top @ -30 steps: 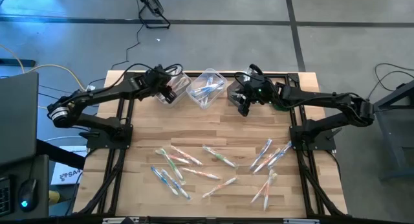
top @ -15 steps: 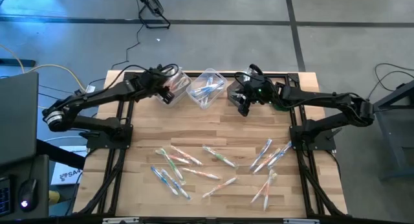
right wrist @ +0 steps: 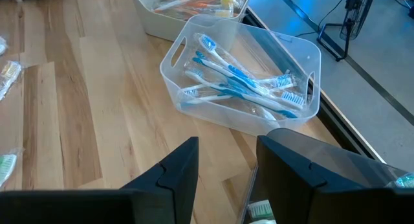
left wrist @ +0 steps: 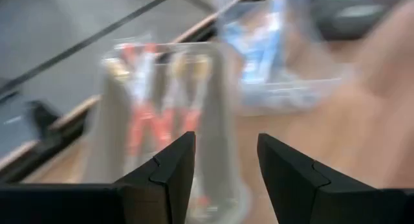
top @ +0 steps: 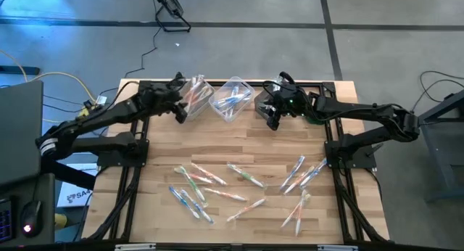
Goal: Pick & Place Toothbrushes
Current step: Put the blue toothbrush into the transparent bin
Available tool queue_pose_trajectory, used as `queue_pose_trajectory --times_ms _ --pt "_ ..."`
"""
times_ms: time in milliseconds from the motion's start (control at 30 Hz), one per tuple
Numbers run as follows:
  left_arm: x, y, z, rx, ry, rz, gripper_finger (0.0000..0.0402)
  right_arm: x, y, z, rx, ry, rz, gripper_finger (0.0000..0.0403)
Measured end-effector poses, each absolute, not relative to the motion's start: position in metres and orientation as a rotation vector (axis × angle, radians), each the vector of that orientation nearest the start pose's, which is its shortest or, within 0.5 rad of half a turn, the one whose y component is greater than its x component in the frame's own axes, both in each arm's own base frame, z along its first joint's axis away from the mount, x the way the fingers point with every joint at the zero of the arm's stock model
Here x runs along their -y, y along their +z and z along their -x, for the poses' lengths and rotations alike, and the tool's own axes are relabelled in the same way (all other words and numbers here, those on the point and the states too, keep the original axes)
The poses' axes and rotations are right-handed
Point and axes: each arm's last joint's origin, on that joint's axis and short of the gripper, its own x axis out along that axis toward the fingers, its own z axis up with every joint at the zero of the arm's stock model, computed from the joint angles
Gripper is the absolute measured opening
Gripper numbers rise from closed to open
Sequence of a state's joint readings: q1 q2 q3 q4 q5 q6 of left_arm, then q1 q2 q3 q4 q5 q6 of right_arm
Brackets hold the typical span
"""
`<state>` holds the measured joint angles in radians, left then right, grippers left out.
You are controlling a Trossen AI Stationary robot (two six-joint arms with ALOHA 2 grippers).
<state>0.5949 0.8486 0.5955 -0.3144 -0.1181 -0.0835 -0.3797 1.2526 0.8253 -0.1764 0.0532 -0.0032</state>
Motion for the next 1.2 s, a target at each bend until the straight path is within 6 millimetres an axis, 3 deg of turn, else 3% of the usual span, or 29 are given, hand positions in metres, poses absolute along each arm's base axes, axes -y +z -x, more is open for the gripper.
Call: queue_pose_trajectory --times_ms 233,833,1200 --pt "-0.088 0.24 -0.136 -0.321 0.481 0.209 0.0164 0.1 0.252 -0.245 -0.601 -0.418 -0.096 0.0148" --pt "-0.088 0.254 -0.137 -0.18 0.48 0.156 0.0164 0.099 0.252 -0.245 -0.6 -0.416 -0.099 0.0148" --pt "-0.087 0.253 -0.137 -0.195 0.433 0.168 0.0164 0.099 0.252 -0.245 -0.609 -0.4 -0.055 0.0148"
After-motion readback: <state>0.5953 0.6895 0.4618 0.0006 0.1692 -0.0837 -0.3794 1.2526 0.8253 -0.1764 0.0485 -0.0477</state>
